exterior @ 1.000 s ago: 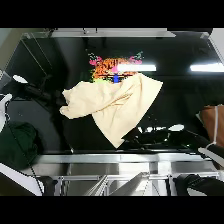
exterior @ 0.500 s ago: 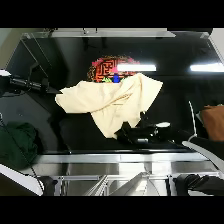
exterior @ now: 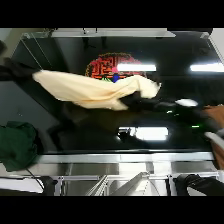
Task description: Fold the shirts.
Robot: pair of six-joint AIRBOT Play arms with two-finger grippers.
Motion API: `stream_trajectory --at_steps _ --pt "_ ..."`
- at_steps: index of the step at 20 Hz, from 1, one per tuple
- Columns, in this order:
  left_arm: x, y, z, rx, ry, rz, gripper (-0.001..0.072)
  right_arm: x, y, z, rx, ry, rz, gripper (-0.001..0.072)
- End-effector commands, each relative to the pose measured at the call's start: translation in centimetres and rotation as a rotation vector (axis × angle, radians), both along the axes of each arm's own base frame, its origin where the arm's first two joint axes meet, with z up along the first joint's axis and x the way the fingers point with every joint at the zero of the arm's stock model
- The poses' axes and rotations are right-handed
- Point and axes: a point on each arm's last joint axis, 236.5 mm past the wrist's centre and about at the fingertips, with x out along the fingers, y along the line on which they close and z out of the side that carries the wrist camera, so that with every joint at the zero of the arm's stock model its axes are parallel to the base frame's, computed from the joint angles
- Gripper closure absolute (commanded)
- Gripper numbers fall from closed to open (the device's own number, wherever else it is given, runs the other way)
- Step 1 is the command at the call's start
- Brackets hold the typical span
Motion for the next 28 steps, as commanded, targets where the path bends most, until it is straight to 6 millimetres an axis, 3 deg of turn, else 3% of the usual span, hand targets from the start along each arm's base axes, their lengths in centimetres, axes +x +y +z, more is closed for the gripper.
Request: stream_trajectory --at_steps 1,2,3,5,7,9,11,13,15,17,20,22,23,24,25,26,28 --pt "-8.1 1.5 17.7 -0.303 -0.457 0.111 0.0695 -4.5 -8.2 16.9 0.006 -0.471 -0.178 0.0695" --pt "-11.9 1.5 22.5 -0.36 -0.609 0.15 0.0695 -6.4 -11.1 21.1 -0.055 -0.602 -0.291 0.0695" --pt "-14.9 1.2 25.7 -0.379 -0.718 0.202 0.0695 -8.1 -13.4 24.2 -0.129 -0.698 -0.407 0.0695" --pt "-19.0 -0.6 29.1 -0.294 -0.853 0.348 0.0695 -11.2 -16.5 28.5 -0.287 -0.85 -0.615 0.0695" --pt "-21.5 -2.9 30.0 -0.224 -0.92 0.399 0.0695 -12.9 -17.8 31.1 -0.387 -0.941 -0.731 0.0695" --pt "-21.5 -3.7 30.0 -0.255 -0.867 0.375 0.0695 -12.9 -18.3 32.1 -0.441 -0.96 -0.759 0.0695" --pt "-18.6 -2.6 28.5 -0.284 -0.74 0.378 0.0696 -11.0 -19.1 31.3 -0.432 -0.911 -0.723 0.0695" --pt "-12.5 -0.2 23.3 -0.189 -0.548 0.455 0.0695 -7.2 -20.6 28.7 -0.44 -0.818 -0.67 0.0695" --pt "-6.7 1.3 15.7 -0.043 -0.327 0.499 0.0695 -1.5 -22.1 24.0 -0.444 -0.659 -0.602 0.0695" --pt "-1.8 0.3 7.6 0.05 -0.134 0.443 0.0694 5.0 -20.6 16.5 -0.451 -0.49 -0.464 0.0695" --pt "4.8 -3.5 -2.7 0.078 0.037 0.371 0.0694 13.5 -15.5 4.6 -0.516 -0.366 -0.341 0.0695" --pt "9.5 -3.8 -10.3 0.069 0.174 0.45 0.0691 18.9 -15.7 -4.1 -0.624 -0.267 -0.427 0.0692" --pt "11.0 -3.4 -13.5 0.086 0.211 0.459 0.0525 20.5 -16.4 -7.7 -0.634 -0.193 -0.457 0.0564" --pt "12.1 -2.6 -15.7 0.095 0.219 0.441 0.021 21.3 -17.1 -10.0 -0.617 -0.138 -0.465 0.0279" --pt "12.6 -1.6 -16.9 0.076 0.235 0.415 -0.0013 21.6 -17.6 -11.3 -0.596 -0.1 -0.452 0.012" --pt "12.9 -0.8 -17.0 0.055 0.234 0.382 -0.0013 21.3 -18.5 -11.8 -0.576 -0.078 -0.431 0.0121" --pt "13.1 2.6 -15.6 0.027 0.196 0.354 -0.0013 20.1 -20.7 -10.4 -0.515 -0.06 -0.399 0.0124"
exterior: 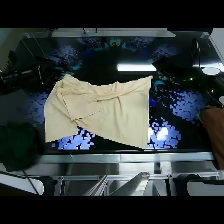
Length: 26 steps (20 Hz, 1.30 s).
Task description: Fold the shirts.
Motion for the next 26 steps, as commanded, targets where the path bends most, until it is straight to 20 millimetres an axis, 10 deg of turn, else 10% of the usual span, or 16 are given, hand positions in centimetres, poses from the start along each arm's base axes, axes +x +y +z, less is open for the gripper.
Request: stream_trajectory --at_steps 1,2,3,5,9,16,20,21,23,26 --pt "0.4 4.1 -0.9 -0.023 -0.028 -0.069 -0.0013 -1.4 -2.6 -1.1 0.088 0.063 0.063 0.0181" --pt "-0.3 6.0 0.4 -0.014 -0.052 -0.078 -0.0013 -3.3 -3.1 0.3 0.125 0.066 0.134 0.0446" --pt "-1.3 7.8 1.0 0.018 -0.038 -0.093 -0.0012 -5.6 -3.5 1.2 0.155 0.088 0.207 0.0547" --pt "-4.5 11.3 -0.7 0.143 0.112 -0.117 -0.0011 -10.4 -3.8 0.2 0.205 0.257 0.289 0.0382" --pt "-12.2 15.0 -8.3 0.349 0.504 -0.184 -0.001 -18.7 -0.6 -5.4 0.257 0.496 0.334 0.0402" --pt "-11.1 10.5 -17.3 0.319 0.587 -0.271 0.0007 -24.6 4.2 -6.9 0.347 0.532 0.385 0.0402" --pt "-12.1 6.1 -18.4 0.273 0.639 -0.487 0.0009 -25.8 4.8 -5.5 0.346 0.529 0.408 0.0402" --pt "-13.0 5.1 -18.3 0.249 0.659 -0.552 0.0052 -26.0 4.6 -5.5 0.331 0.538 0.4 0.0403" --pt "-13.7 4.4 -18.6 0.24 0.652 -0.589 0.0466 -27.6 4.2 -6.7 0.282 0.601 0.392 0.0403" --pt "-15.7 4.4 -18.2 0.182 0.691 -0.632 0.0495 -29.8 4.4 -8.9 0.284 0.666 0.333 0.0402"
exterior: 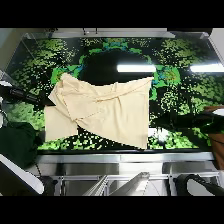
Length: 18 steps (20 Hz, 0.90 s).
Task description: Fold the shirts.
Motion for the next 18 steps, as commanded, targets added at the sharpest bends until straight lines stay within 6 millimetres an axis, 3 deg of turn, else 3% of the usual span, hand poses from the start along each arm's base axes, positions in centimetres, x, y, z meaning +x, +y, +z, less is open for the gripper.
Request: stream_trajectory --at_steps 1,3,4,5,6,8,9,12,17,18 --pt "-2.3 0.1 0.1 -0.048 0.062 -0.032 0.0496 -2.1 -0.2 -2.8 -0.056 0.079 -0.061 0.0401" --pt "-2.9 0.9 0.4 -0.059 0.069 0.0 0.0498 -2.0 -0.6 -4.8 -0.099 0.093 -0.118 0.0386" --pt "-3.0 1.2 0.5 -0.061 0.071 0.012 0.0504 -1.6 -1.0 -5.6 -0.129 0.091 -0.145 0.0257" --pt "-3.1 1.5 0.6 -0.06 0.07 0.018 0.0631 -1.2 -1.2 -6.2 -0.149 0.101 -0.17 0.0161" --pt "-2.9 1.5 0.6 -0.058 0.064 0.017 0.07 -1.1 -1.2 -6.8 -0.16 0.121 -0.183 0.0176" --pt "-2.2 1.7 0.8 -0.044 0.039 0.02 0.0693 -2.3 -0.4 -8.5 -0.171 0.219 -0.163 0.019" --pt "-1.8 1.6 0.9 -0.036 0.024 0.016 0.0693 -3.2 -0.2 -9.5 -0.187 0.275 -0.145 0.024" --pt "-0.1 0.6 2.0 -0.087 -0.055 0.028 0.0692 -4.6 0.2 -12.0 -0.214 0.385 -0.133 0.0238" --pt "0.0 1.4 2.4 -0.109 -0.069 0.058 0.0692 -3.4 5.8 -12.3 -0.144 0.361 -0.136 0.024" --pt "-0.1 1.7 2.5 -0.113 -0.066 0.061 0.0693 -3.2 6.9 -11.6 -0.111 0.331 -0.122 0.0349"
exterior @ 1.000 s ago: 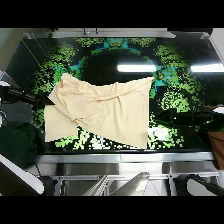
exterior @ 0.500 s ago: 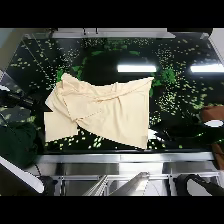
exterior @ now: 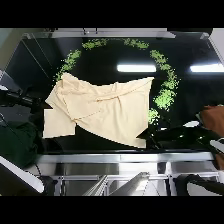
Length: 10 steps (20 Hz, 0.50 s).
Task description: Fold the shirts.
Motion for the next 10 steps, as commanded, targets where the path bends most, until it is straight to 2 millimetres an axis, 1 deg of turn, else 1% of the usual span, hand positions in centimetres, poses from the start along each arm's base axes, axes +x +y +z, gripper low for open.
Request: stream_trajectory --at_steps 1,2,3,4,5,6,7,8,9,10 --pt "-0.1 0.5 0.8 -0.032 -0.008 0.019 0.0693 2.3 2.5 -0.2 0.018 -0.091 -0.053 0.0525" --pt "-0.1 0.6 1.2 -0.05 -0.01 0.025 0.0693 2.1 3.1 0.7 0.062 -0.1 -0.036 0.0558" --pt "0.2 0.5 1.8 -0.083 -0.021 0.04 0.0693 1.9 3.4 1.3 0.091 -0.114 -0.017 0.0618" --pt "0.7 0.3 3.1 -0.136 -0.047 0.065 0.0693 1.8 3.6 1.7 0.102 -0.13 0.0 0.0694" --pt "1.4 0.0 4.7 -0.19 -0.082 0.096 0.0693 2.1 3.7 2.3 0.11 -0.148 0.004 0.0693" --pt "1.7 -0.3 7.1 -0.25 -0.128 0.119 0.0694 2.6 4.0 3.6 0.132 -0.181 0.014 0.0693" --pt "1.4 -0.7 10.2 -0.32 -0.189 0.116 0.0694 3.1 4.4 5.6 0.165 -0.231 0.033 0.0694" --pt "1.3 -1.0 13.1 -0.348 -0.255 0.137 0.0694 3.9 4.6 8.2 0.2 -0.298 0.048 0.0694" --pt "0.9 -1.2 16.8 -0.37 -0.373 0.147 0.0693 5.0 4.5 11.2 0.229 -0.387 0.058 0.0694" --pt "0.1 -1.5 20.6 -0.38 -0.487 0.156 0.0692 6.3 4.2 15.3 0.251 -0.511 0.057 0.0694"
